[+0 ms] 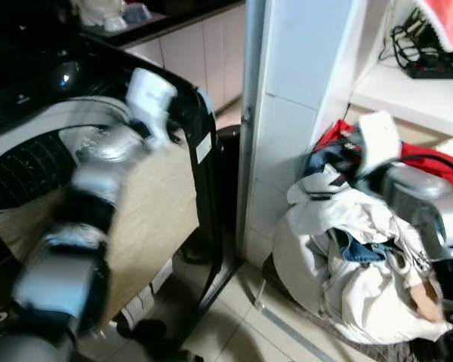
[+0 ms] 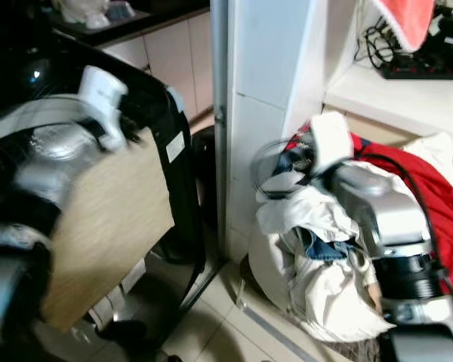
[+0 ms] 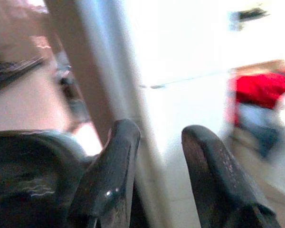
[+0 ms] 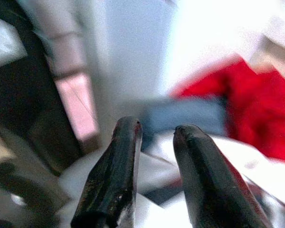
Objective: Clothes washing
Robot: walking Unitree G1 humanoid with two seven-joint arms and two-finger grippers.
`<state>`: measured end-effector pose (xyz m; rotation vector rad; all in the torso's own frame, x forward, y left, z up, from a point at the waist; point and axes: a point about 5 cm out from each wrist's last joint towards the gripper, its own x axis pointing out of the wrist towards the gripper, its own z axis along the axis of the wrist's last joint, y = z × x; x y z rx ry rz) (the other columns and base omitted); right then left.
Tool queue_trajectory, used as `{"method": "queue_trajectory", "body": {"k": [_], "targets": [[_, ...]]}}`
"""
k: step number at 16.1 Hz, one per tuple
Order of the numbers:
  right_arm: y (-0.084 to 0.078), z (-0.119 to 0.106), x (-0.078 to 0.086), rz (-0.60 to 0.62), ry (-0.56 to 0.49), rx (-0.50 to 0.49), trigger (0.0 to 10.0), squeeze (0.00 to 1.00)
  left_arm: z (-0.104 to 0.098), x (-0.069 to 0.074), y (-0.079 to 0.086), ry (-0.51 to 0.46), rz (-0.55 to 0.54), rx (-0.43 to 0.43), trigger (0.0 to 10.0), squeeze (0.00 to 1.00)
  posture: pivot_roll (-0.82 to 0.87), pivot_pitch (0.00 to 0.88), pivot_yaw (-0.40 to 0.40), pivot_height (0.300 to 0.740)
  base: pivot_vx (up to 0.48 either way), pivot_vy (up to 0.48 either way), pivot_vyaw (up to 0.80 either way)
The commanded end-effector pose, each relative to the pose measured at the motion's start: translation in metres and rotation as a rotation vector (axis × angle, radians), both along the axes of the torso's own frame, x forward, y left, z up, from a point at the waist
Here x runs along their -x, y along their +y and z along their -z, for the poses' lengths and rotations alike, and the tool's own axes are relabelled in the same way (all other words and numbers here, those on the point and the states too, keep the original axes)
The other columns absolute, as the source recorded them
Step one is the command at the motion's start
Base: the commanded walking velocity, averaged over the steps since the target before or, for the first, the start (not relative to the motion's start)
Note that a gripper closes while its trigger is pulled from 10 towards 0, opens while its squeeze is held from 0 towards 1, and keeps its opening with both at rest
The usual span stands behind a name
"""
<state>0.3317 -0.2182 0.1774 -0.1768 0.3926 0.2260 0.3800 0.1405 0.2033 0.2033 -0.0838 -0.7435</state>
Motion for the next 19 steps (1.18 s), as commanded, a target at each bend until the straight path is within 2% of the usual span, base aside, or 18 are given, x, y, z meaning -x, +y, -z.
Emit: {"method": "queue_trajectory", "body": {"k": [1,2,4,5,6,7,8,11,12,13,14,19], "targets": [[-0.007,0.006,-0.004,0.001,0.029,0.037,10.0,1.0,0.006,0.011,-0.013,0.042,0.125,-0.018,10.0,0.0,-0.14,0.0,0.071,0.74,0.0,0.0,0.0],[-0.012,0.012,-0.005,0.015,0.055,0.052,10.0,1.0,0.009,0.018,-0.019,0.059,0.179,-0.02,10.0,0.0,-0.14,0.0,0.072,0.74,0.0,0.0,0.0],[-0.035,0.029,-0.011,0.098,0.122,0.14,10.0,1.0,0.013,0.038,-0.036,0.103,0.316,0.028,10.0,0.0,-0.13,0.0,0.072,0.74,0.0,0.0,0.0],[-0.043,0.033,-0.013,0.139,0.131,0.173,10.0,1.0,0.015,0.044,-0.041,0.11,0.339,0.033,10.0,0.0,-0.13,0.0,0.072,0.74,0.0,0.0,0.0],[-0.051,0.037,-0.015,0.174,0.141,0.197,10.0,0.95,0.017,0.05,-0.044,0.124,0.354,0.035,10.0,0.0,-0.13,0.0,0.07,0.74,0.0,0.0,0.0],[-0.055,0.04,-0.015,0.196,0.149,0.208,10.0,0.56,0.018,0.054,-0.046,0.134,0.37,0.032,10.0,0.0,-0.13,0.0,0.069,0.74,0.0,0.0,0.0],[-0.059,0.043,-0.016,0.212,0.165,0.22,10.0,0.0,0.019,0.057,-0.046,0.145,0.375,0.029,10.0,0.0,-0.13,0.0,0.069,0.74,0.0,0.0,0.0],[-0.066,0.056,-0.015,0.221,0.239,0.225,9.8,0.0,0.021,0.069,-0.049,0.19,0.408,0.021,10.0,0.0,-0.13,0.0,0.069,0.74,0.0,0.0,0.0],[-0.067,0.058,-0.015,0.219,0.253,0.221,7.4,0.0,0.021,0.07,-0.05,0.194,0.409,0.02,10.0,0.0,-0.13,0.0,0.069,0.74,0.0,0.0,0.0],[-0.067,0.059,-0.015,0.217,0.254,0.227,2.4,0.0,0.02,0.071,-0.05,0.197,0.409,0.02,10.0,0.0,-0.13,0.0,0.069,0.74,0.0,0.0,0.0],[-0.067,0.059,-0.015,0.218,0.25,0.228,0.2,0.0,0.02,0.071,-0.05,0.198,0.409,0.02,10.0,0.0,-0.13,0.0,0.069,0.74,0.0,0.0,0.0],[-0.07,0.055,-0.019,0.211,0.236,0.229,0.0,0.0,0.02,0.073,-0.051,0.213,0.403,0.018,10.0,0.0,-0.12,0.0,0.067,0.74,0.0,0.0,0.0]]}}
